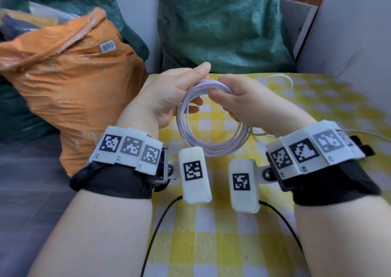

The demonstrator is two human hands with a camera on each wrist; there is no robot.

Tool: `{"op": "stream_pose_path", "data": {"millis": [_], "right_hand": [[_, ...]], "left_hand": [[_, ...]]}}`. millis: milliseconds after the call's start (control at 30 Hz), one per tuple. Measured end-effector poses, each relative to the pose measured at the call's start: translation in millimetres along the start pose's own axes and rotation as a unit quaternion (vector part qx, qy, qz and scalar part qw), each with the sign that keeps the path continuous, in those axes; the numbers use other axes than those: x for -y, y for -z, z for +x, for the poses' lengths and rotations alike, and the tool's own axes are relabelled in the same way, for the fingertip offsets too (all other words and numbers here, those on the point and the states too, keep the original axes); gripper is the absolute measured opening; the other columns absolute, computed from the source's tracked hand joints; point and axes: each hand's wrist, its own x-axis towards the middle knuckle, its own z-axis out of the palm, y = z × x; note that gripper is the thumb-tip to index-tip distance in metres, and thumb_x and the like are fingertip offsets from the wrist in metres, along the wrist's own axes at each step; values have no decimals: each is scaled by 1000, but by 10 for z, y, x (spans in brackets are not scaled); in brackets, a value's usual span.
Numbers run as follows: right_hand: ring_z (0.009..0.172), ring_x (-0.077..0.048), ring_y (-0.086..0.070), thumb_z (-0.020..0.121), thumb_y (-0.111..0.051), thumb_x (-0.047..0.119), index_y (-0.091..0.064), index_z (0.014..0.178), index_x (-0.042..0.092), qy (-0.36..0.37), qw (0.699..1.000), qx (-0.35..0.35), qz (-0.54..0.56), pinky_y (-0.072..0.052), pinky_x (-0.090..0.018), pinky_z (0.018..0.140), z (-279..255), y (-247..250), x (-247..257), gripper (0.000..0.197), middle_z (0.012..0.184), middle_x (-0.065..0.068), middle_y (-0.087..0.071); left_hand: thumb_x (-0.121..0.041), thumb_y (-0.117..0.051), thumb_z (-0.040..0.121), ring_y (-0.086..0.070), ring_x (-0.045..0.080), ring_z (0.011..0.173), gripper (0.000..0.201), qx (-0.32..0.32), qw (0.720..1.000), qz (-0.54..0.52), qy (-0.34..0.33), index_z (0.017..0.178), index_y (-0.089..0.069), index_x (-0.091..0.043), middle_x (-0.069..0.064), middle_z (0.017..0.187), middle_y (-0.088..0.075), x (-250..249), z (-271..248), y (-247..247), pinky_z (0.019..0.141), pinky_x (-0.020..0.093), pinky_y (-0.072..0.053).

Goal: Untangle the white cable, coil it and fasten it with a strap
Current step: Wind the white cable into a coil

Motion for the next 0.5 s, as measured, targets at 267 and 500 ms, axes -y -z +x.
{"op": "stream_pose_path", "data": {"millis": [267, 500], "right_hand": [[48, -3, -36, 91, -59, 34, -55, 76, 12, 21, 999, -48, -13, -26, -19, 45, 7, -3, -11, 26, 60, 7, -41], [52, -10, -44, 83, -69, 27, -53, 68, 19, -8, 995, -101, 13, -37, -27, 54, 19, 57, -18, 23, 56, 4, -46]], "left_hand": [[-47, -52, 91, -16, 11, 47, 32, 78, 996, 37, 21, 87, -61, -17, -6, 54, -21, 4, -22, -31, 47, 23, -27], [-47, -52, 91, -16, 9, 38, 46, -7, 1000, -24, 11, 58, -33, -22, -10, 45, -20, -20, 10, -8, 46, 24, -24]]}}
